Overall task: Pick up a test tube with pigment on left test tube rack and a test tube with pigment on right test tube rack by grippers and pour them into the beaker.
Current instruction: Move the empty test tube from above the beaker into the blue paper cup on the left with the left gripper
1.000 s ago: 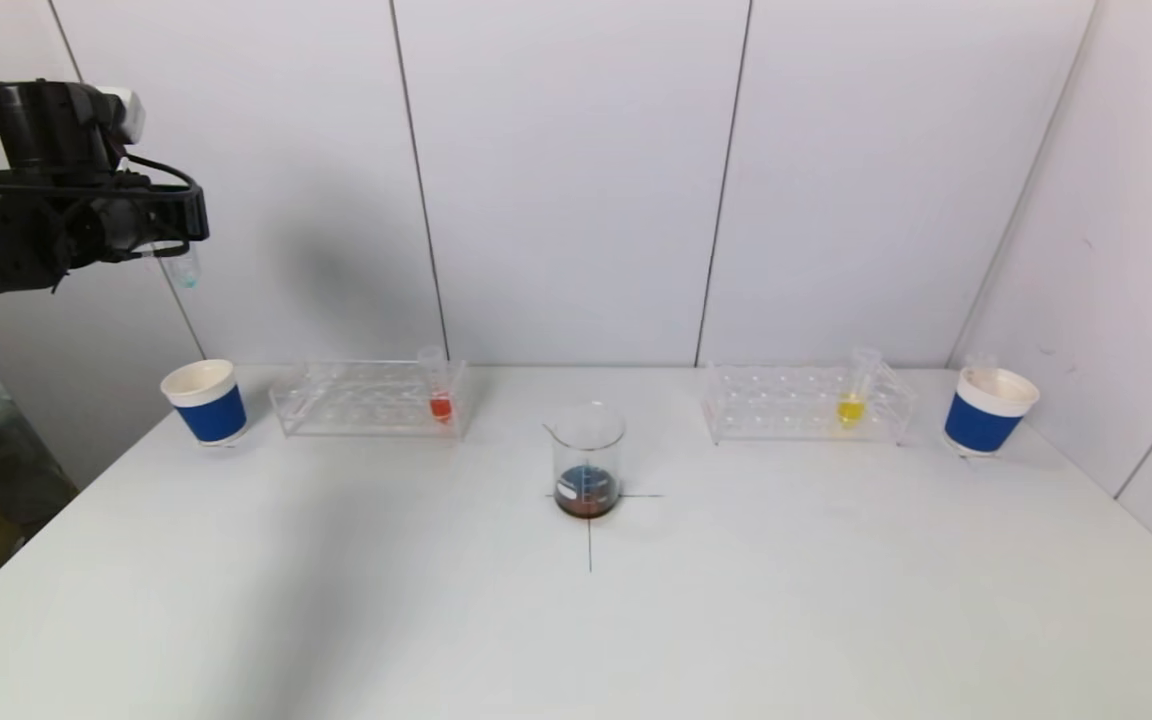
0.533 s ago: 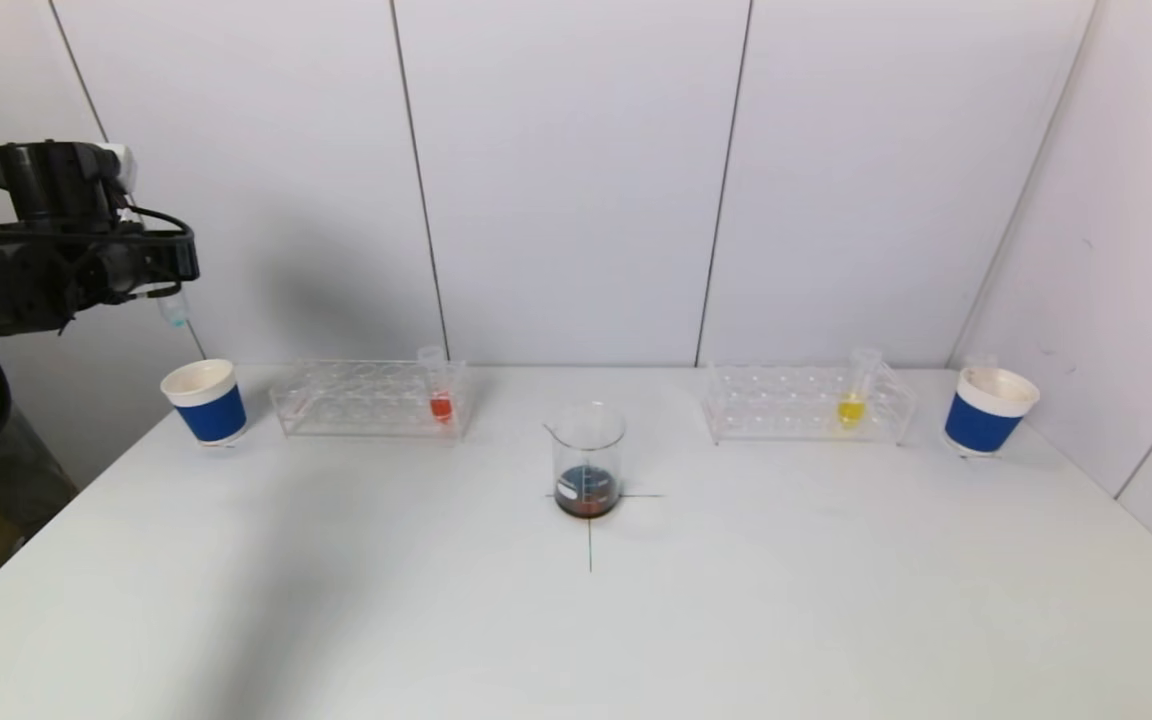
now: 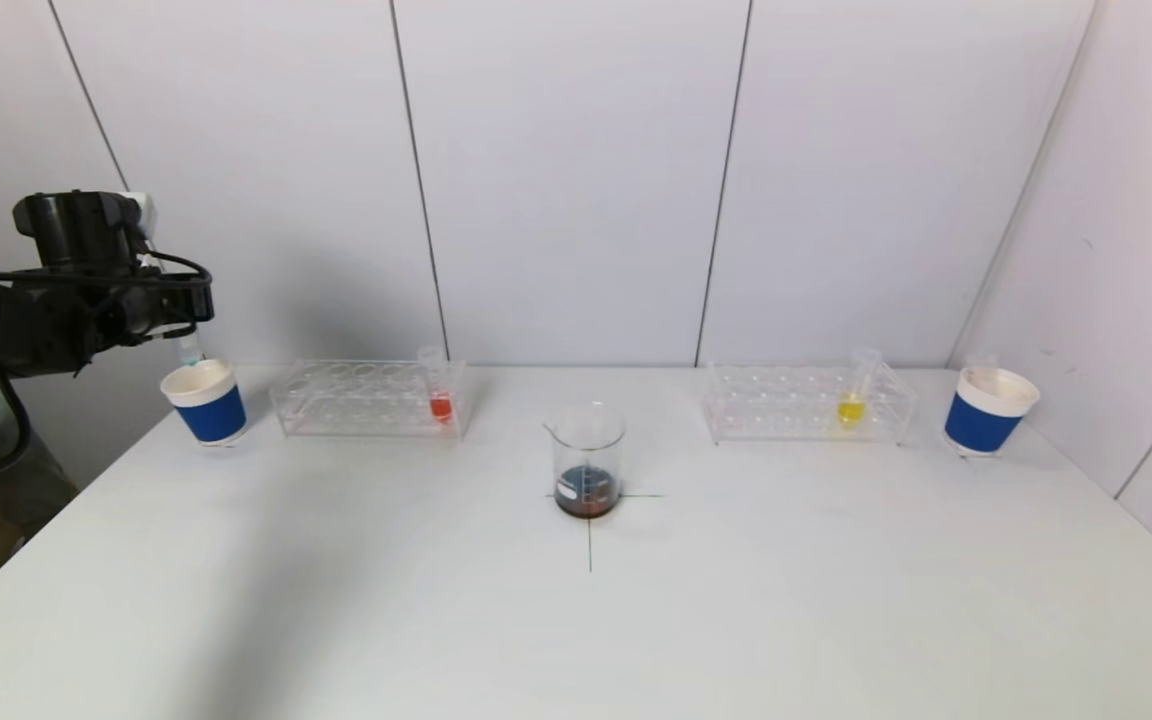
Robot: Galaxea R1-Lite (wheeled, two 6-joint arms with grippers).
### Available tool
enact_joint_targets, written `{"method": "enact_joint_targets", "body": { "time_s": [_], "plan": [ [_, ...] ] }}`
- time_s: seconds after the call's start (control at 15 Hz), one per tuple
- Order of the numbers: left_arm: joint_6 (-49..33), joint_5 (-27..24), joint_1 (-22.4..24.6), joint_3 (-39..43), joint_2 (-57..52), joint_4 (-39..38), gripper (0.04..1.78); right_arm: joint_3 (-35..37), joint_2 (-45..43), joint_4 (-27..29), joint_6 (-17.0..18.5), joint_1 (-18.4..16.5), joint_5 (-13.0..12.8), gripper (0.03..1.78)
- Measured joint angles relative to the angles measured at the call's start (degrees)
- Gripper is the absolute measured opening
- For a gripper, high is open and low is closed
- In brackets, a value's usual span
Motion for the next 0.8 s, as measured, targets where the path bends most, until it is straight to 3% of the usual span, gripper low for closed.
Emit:
{"method": "enact_joint_targets", "body": {
  "time_s": [0.8],
  "plan": [
    [-2.45,-0.46,0.61,7.61,-0.11,-3.75,0.42,0.0,0.0,0.0,0.0,-0.02,0.02,1.77]
  ]
}}
